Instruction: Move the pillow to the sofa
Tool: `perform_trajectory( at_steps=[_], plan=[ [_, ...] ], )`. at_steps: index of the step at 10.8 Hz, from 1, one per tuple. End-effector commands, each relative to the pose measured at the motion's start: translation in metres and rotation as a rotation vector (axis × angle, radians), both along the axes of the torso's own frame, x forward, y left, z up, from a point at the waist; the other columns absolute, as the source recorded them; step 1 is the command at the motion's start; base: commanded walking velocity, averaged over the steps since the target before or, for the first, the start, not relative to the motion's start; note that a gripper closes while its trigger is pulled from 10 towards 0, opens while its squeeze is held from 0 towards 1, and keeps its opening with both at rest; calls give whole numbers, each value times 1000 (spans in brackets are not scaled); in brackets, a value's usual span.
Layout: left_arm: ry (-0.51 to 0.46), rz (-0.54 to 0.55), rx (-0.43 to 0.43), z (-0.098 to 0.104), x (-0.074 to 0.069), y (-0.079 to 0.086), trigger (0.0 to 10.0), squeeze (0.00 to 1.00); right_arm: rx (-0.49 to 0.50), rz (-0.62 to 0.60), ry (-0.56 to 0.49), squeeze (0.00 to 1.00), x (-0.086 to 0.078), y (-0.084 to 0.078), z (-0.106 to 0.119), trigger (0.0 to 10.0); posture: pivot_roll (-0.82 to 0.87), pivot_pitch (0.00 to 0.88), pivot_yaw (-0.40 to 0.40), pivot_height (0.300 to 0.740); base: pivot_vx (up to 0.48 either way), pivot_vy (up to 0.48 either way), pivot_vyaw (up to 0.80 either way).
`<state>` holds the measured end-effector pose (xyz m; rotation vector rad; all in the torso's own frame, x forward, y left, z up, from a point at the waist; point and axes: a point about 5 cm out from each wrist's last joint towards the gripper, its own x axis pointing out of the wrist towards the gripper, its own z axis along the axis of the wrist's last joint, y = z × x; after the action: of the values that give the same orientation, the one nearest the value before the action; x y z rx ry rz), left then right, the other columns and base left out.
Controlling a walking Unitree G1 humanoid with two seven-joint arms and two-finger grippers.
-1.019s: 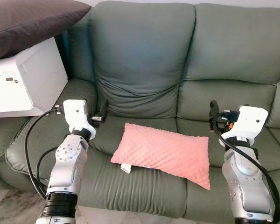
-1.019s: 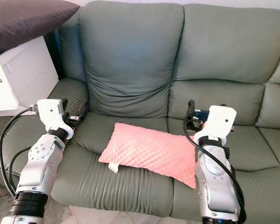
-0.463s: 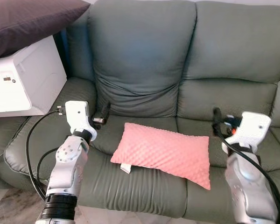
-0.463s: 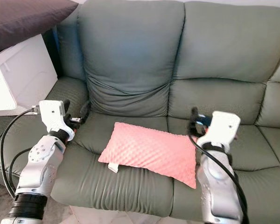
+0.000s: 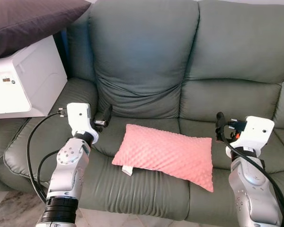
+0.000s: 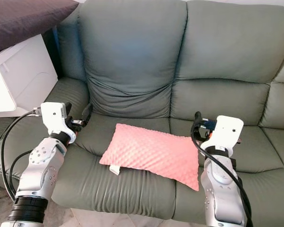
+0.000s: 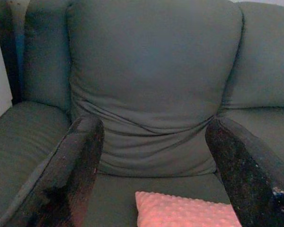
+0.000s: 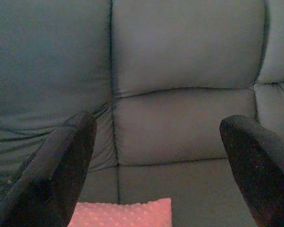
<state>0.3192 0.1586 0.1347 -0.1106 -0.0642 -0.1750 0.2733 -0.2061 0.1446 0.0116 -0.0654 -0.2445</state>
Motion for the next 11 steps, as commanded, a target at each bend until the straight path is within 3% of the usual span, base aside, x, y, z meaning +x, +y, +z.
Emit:
perform_trajectory(
  at_steps=[1, 6, 9, 11],
  plan=[
    [-1, -1, 11, 1, -1, 1, 10000, 0, 10, -9, 0, 0, -1, -2, 1, 10000, -156, 109, 14, 740, 0, 0, 0],
    [-1, -8, 9, 1, -1, 0, 10000, 0, 45, -19, 16, 0, -2, -2, -3, 10000, -158, 109, 15, 740, 0, 0, 0],
    [2, -14, 10, 1, -1, 0, 10000, 0, 54, -16, 19, 0, -1, -2, -3, 10000, -156, 111, 18, 740, 0, 0, -800],
    [9, -19, 15, -1, -1, -2, 10000, 0, 57, -13, 29, 0, -1, -1, -6, 10000, -155, 114, 17, 740, 0, 0, 0]
  ],
)
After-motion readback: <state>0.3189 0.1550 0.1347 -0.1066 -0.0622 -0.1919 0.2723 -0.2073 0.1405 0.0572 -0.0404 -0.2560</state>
